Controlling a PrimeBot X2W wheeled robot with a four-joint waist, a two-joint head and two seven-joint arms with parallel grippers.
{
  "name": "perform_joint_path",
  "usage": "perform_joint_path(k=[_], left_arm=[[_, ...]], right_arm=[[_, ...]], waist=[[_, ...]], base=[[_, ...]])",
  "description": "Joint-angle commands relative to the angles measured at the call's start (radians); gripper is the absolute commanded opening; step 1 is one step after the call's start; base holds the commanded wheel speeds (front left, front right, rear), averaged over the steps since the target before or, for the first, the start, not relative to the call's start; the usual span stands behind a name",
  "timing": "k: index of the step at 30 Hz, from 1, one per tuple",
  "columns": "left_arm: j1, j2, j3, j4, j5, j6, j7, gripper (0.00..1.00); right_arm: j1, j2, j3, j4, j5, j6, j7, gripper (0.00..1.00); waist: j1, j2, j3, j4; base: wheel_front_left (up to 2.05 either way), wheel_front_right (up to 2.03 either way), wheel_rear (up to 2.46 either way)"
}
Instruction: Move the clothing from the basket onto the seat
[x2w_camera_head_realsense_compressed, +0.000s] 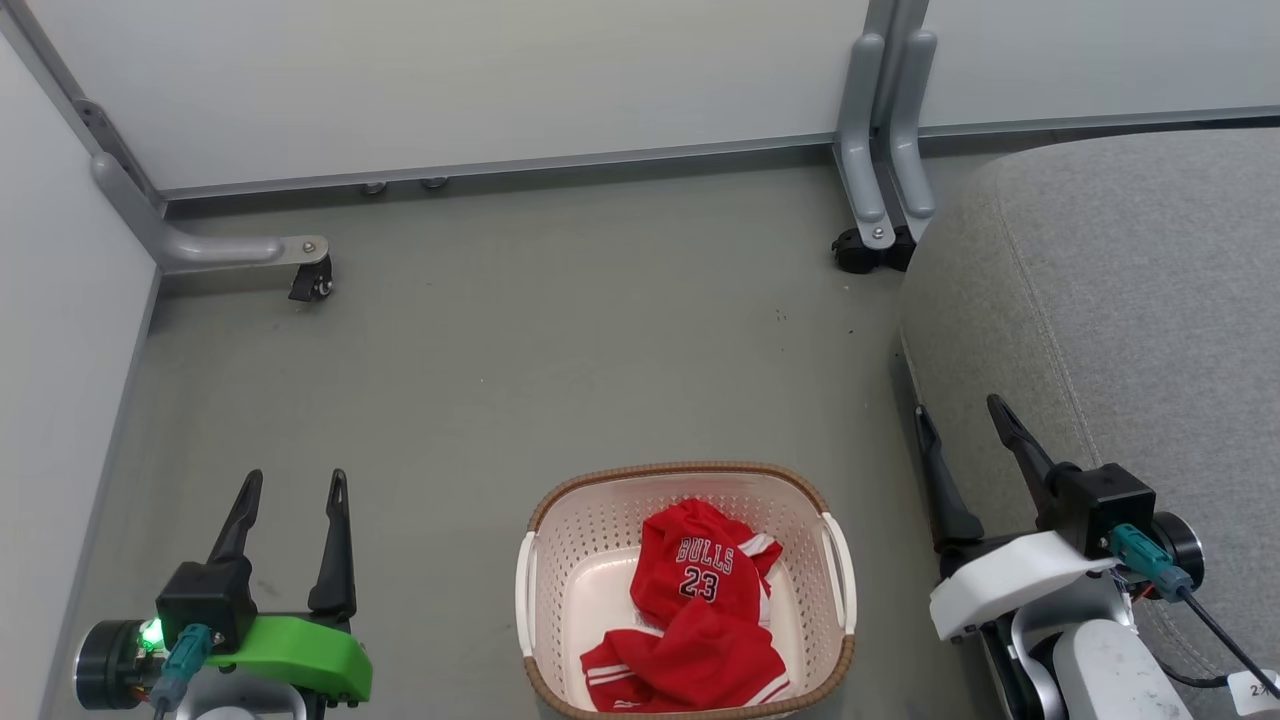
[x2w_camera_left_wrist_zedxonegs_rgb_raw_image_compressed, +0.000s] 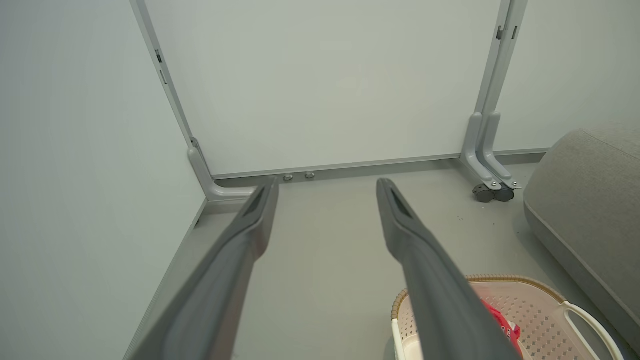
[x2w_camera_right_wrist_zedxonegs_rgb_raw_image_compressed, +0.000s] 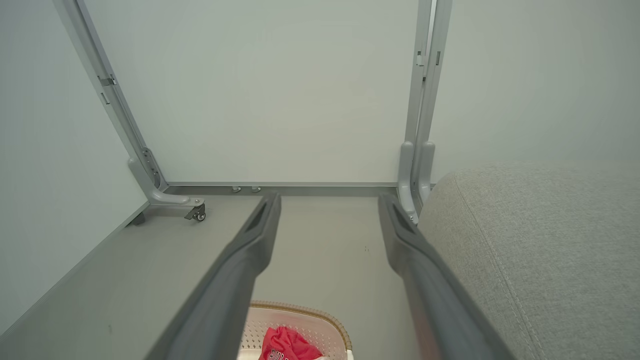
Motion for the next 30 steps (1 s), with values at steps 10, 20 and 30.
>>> perform_joint_path(k=[10,20,30], left_arm=[[-0.004,-0.005,0.009,0.007,0.004,-0.003,-0.003,1.0],[-0.038,-0.007,-0.026,0.013,0.019,-0.003,-0.003,1.0],[-0.143,-0.014,-0.222,0.067,0.007,-0.003,-0.002,1.0]], right_arm=[[0.002,-0.001,-0.01,-0.003,0.001,0.0,-0.009,1.0],[-0.027,-0.001,-0.007,-0.024,-0.009,0.0,-0.003,1.0],[-0.107,-0.001,-0.006,-0.084,-0.013,0.0,-0.001,1.0]], waist=[[0.0,0.0,0.008,0.002],[0.0,0.0,0.046,-0.005],[0.0,0.0,0.191,-0.036]], base=[[0.0,0.0,0.0],[0.0,0.0,0.0],[0.0,0.0,0.0]])
